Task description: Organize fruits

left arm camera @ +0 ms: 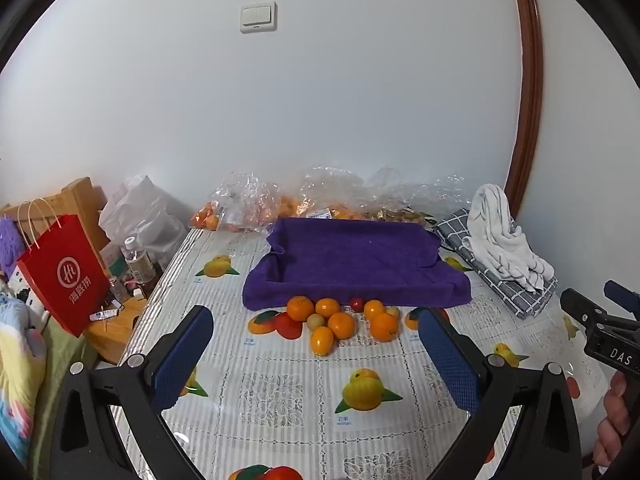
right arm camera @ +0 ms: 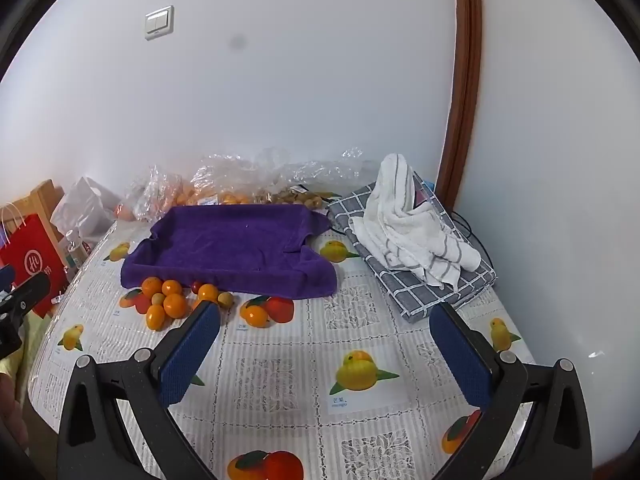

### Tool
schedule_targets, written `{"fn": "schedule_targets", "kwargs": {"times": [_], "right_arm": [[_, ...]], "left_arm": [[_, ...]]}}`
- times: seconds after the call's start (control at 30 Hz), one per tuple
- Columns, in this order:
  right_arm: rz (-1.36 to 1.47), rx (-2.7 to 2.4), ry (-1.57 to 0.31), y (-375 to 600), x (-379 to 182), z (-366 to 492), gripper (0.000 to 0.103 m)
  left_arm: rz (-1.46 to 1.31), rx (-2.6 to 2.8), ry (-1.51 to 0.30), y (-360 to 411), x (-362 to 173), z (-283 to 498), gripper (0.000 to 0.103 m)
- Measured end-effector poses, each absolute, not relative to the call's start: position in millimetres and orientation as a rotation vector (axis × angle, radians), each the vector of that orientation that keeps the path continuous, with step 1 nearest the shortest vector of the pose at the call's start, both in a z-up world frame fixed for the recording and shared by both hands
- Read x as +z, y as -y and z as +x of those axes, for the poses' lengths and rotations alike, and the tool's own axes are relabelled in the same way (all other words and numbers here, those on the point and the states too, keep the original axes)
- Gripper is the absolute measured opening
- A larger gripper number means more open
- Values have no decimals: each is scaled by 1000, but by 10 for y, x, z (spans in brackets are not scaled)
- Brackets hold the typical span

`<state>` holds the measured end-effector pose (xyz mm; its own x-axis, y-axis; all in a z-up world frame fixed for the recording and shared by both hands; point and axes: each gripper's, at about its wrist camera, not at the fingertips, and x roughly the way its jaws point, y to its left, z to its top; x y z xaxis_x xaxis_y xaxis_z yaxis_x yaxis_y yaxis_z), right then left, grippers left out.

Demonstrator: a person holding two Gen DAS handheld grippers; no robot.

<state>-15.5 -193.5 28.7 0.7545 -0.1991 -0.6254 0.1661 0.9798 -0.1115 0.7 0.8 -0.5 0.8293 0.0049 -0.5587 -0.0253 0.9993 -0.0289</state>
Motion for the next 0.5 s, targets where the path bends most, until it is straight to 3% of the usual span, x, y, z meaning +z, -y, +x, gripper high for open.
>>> {"fn": "schedule_targets", "kwargs": {"times": [0.5], "right_arm": [[-31, -193, -676, 1883, 372, -202, 103]], "left_arm": [[-29, 7, -576, 63, 5, -7, 103]]}}
